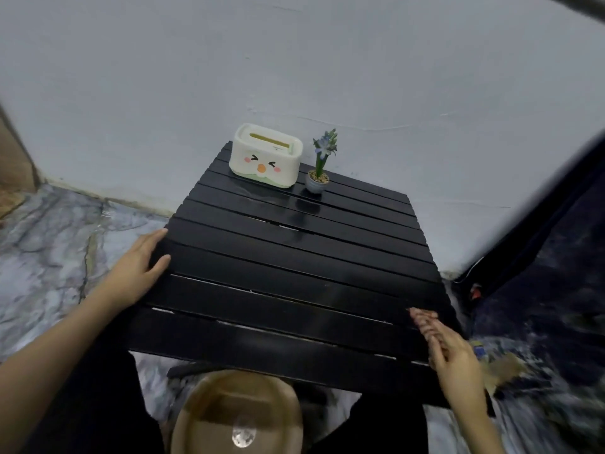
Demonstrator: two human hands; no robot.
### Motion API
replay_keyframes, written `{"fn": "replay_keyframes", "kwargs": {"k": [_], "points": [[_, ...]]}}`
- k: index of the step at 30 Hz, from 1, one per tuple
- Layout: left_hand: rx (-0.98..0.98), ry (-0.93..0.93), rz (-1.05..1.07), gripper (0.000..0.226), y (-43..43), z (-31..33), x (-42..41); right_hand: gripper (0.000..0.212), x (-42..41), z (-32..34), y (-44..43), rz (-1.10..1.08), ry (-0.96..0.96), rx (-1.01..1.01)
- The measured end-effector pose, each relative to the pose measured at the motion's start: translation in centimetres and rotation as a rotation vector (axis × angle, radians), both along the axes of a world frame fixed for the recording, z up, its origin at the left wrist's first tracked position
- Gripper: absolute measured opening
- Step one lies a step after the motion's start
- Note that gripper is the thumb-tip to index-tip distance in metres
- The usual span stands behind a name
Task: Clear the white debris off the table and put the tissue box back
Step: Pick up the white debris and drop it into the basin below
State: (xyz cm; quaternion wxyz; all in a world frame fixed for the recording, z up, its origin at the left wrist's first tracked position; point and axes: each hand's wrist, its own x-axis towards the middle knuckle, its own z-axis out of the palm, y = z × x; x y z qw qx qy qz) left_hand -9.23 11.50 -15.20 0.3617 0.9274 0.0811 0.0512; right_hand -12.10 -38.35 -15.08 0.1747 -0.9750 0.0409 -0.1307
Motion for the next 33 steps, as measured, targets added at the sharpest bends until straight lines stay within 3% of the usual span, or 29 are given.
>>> {"fn": "replay_keyframes", "kwargs": {"k": [3, 5, 11, 13, 15, 20, 22, 26, 29, 31, 33], "points": [[0.019, 0.01, 0.002, 0.051, -0.1, -0.1, 0.0, 0.029, 1.5, 0.8, 2.0, -0.276, -0.084, 0.022], [0.022, 0.01, -0.001, 0.051, -0.1, -0.1, 0.0, 0.025, 3.2, 1.1, 7.7, -0.261, -0.095, 0.088], [0.028, 0.011, -0.018, 0.052, 0.1, -0.3, -0.4, 0.04, 2.6, -0.8, 27.7, 0.452, 0.085, 0.104], [0.029, 0.006, -0.017, 0.052, 0.2, -0.3, -0.6, 0.038, -0.6, 0.3, 29.3, 0.674, 0.098, 0.095], [0.024, 0.005, -0.012, 0.051, 0.2, -0.2, -0.6, 0.035, -2.8, 0.7, 26.6, 0.765, 0.006, 0.104], [0.03, 0.005, -0.014, 0.051, 0.2, -0.1, -0.3, 0.04, -3.6, -0.5, 7.2, 0.346, 0.014, -0.017], [0.036, 0.014, -0.013, 0.051, 0.0, -0.2, -0.3, 0.036, -3.2, 0.3, 0.5, 0.153, -0.012, 0.033], [0.041, 0.009, -0.009, 0.05, 0.0, -0.1, -0.1, 0.03, 1.1, 0.6, 1.5, -0.308, -0.088, -0.003], [0.033, 0.01, -0.008, 0.049, 0.0, 0.0, -0.2, 0.025, 5.5, 0.1, 12.6, -0.225, -0.011, 0.048], [0.03, 0.011, -0.009, 0.049, 0.0, 0.0, -0.3, 0.026, 6.2, -0.2, 21.9, -0.007, 0.052, 0.053], [0.029, 0.017, -0.01, 0.049, 0.1, 0.0, -0.4, 0.031, 3.4, -0.2, 29.9, 0.343, 0.103, 0.032]]}}
